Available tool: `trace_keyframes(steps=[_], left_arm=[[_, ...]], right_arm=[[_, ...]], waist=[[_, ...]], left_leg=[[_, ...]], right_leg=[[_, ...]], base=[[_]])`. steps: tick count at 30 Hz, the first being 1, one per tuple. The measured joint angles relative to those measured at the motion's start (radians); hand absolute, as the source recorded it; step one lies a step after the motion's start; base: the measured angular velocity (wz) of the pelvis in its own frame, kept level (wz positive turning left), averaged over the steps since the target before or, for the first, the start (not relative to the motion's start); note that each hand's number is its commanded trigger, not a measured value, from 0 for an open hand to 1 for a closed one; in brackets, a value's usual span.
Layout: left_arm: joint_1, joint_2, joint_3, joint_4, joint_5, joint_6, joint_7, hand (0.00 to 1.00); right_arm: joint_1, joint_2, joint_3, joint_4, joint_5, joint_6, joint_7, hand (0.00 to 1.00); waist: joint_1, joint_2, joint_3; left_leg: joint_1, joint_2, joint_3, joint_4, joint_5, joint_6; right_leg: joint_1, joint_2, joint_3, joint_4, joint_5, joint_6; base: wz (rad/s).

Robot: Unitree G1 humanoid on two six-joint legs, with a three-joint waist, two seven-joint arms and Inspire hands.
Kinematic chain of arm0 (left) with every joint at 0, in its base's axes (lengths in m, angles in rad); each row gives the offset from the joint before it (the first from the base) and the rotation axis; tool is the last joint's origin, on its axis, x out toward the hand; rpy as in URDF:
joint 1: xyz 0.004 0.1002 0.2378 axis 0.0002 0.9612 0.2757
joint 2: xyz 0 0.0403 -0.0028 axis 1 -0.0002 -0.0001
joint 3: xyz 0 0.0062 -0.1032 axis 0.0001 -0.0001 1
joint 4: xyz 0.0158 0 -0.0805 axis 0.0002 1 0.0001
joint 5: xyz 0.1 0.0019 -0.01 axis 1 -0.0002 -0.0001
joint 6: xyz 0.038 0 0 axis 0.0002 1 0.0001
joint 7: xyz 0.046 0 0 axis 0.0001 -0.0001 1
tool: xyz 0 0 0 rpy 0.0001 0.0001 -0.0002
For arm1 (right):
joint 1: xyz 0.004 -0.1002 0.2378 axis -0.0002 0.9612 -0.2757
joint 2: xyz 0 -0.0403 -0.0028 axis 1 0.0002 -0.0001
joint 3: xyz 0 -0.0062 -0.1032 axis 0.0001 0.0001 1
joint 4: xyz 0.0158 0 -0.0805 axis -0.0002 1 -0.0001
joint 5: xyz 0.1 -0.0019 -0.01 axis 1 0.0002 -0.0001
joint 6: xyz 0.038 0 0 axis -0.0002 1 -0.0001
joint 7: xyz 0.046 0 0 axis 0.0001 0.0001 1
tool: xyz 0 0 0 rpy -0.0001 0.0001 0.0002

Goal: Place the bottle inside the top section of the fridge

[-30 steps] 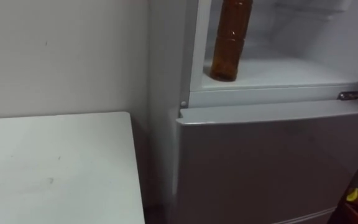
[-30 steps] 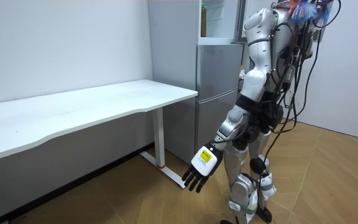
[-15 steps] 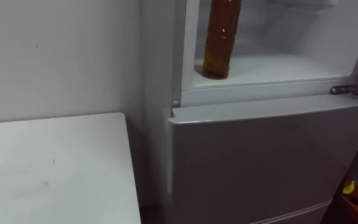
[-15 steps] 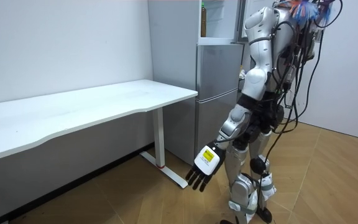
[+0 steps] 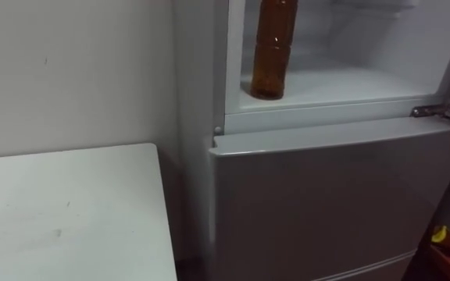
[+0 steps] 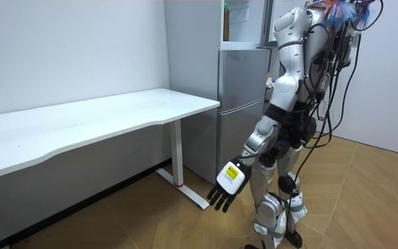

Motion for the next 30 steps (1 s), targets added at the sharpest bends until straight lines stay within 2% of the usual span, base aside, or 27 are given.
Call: trace_keyframes(steps=[4,8,12,19,24,30], left_arm=[[-0.011,0.000,0.002,0.008,-0.001,0.000,0.011,0.00],[-0.019,0.000,-0.003,0.012,-0.008,0.000,0.025,0.00],[-0.018,-0.004,-0.002,0.011,0.001,-0.002,0.030,0.00],[-0.022,-0.009,-0.015,0.011,0.000,-0.016,0.032,0.00],[-0.023,-0.010,-0.037,0.012,0.000,-0.016,0.032,0.00],[-0.027,-0.010,-0.058,0.033,0.001,-0.017,0.031,0.00]], right_arm=[[0.093,0.004,0.012,-0.104,0.000,0.027,0.000,0.00],[0.115,0.017,0.049,-0.155,0.002,0.028,-0.001,0.00],[0.148,0.088,0.054,-0.271,0.000,0.027,-0.001,0.00],[0.173,0.166,0.070,-0.371,-0.037,0.024,0.003,0.00],[0.196,0.193,0.071,-0.415,-0.039,0.016,0.011,0.00],[0.210,0.196,0.078,-0.424,-0.045,0.001,0.025,0.00]], waist=[[0.001,0.004,-0.0021],[-0.003,0.004,-0.0021],[-0.001,0.004,-0.0017],[0.000,0.004,-0.0003],[0.002,0.005,0.0001],[0.004,0.006,0.0007]], left_leg=[[0.003,0.000,0.003,0.000,0.000,0.000],[0.005,0.000,0.010,0.000,0.000,0.000],[0.011,0.000,0.012,0.000,0.000,0.000],[0.006,-0.001,0.011,-0.001,-0.002,0.004],[0.002,-0.001,0.012,-0.003,-0.002,0.004],[-0.001,-0.001,0.017,-0.010,-0.002,0.004]], right_leg=[[0.000,0.000,0.005,0.005,0.000,0.000],[-0.010,0.000,0.015,0.017,0.000,0.000],[-0.011,0.002,0.027,0.022,-0.001,0.000],[-0.024,0.002,0.032,0.035,-0.001,0.000],[-0.031,0.002,0.032,0.035,0.001,-0.002],[-0.040,0.002,0.034,0.034,0.002,-0.003]], base=[[-0.03],[-0.09],[-0.06],[-0.02],[-0.02],[-0.03]])
